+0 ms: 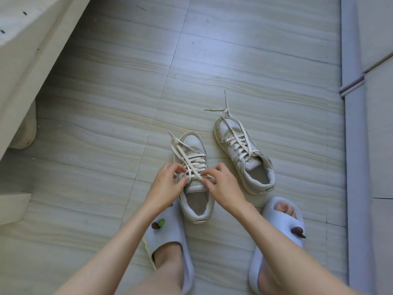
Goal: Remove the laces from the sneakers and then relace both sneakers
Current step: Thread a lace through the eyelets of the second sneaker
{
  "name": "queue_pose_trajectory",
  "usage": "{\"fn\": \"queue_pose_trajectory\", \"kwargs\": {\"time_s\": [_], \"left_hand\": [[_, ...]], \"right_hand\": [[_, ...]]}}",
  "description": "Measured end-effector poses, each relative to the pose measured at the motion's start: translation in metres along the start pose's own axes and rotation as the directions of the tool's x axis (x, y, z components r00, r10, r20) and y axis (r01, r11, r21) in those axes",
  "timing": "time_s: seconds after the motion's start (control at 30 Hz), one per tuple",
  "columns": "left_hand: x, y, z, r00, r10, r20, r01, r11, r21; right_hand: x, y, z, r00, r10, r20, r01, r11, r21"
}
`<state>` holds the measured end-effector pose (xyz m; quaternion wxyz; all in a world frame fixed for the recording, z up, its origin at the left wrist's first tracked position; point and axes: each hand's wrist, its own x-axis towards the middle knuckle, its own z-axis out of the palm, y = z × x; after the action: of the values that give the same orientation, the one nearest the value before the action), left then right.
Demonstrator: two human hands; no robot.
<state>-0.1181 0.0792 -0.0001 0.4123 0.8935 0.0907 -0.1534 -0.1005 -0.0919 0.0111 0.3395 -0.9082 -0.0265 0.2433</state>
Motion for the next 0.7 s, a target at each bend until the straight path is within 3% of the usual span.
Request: {"fn": "queue_pose_trajectory", "kwargs": {"time_s": [0.13, 0.27, 0.4, 0.57, 0.63, 0.7], "left_hand": [[-0.006, -0.005, 0.012, 0.996, -0.09, -0.015, 0.088, 0.992, -0.091], [-0.007, -0.007, 0.015, 0.997, -0.073, -0.035, 0.068, 0.991, -0.116], [-0.009, -0.009, 0.016, 0.997, -0.073, -0.024, 0.069, 0.989, -0.133], [-0.01, -0.01, 0.017, 0.995, -0.094, -0.013, 0.09, 0.979, -0.185], [-0.01, -0.011, 0.017, 0.994, -0.111, -0.012, 0.106, 0.972, -0.212], [-0.01, -0.011, 0.016, 0.993, -0.121, -0.008, 0.116, 0.965, -0.234]], "right_hand": [[0.005, -0.003, 0.005, 0.998, 0.062, -0.008, -0.062, 0.998, -0.028], [0.018, -0.012, 0.013, 0.991, 0.127, -0.034, -0.13, 0.983, -0.126], [0.02, -0.014, 0.022, 0.98, 0.177, -0.092, -0.184, 0.98, -0.078], [0.01, -0.006, 0.024, 0.973, 0.16, -0.168, -0.15, 0.986, 0.07], [0.009, -0.004, 0.02, 0.965, 0.205, -0.165, -0.167, 0.961, 0.218], [0.009, 0.0, 0.011, 0.942, 0.323, -0.095, -0.25, 0.859, 0.447]]}}
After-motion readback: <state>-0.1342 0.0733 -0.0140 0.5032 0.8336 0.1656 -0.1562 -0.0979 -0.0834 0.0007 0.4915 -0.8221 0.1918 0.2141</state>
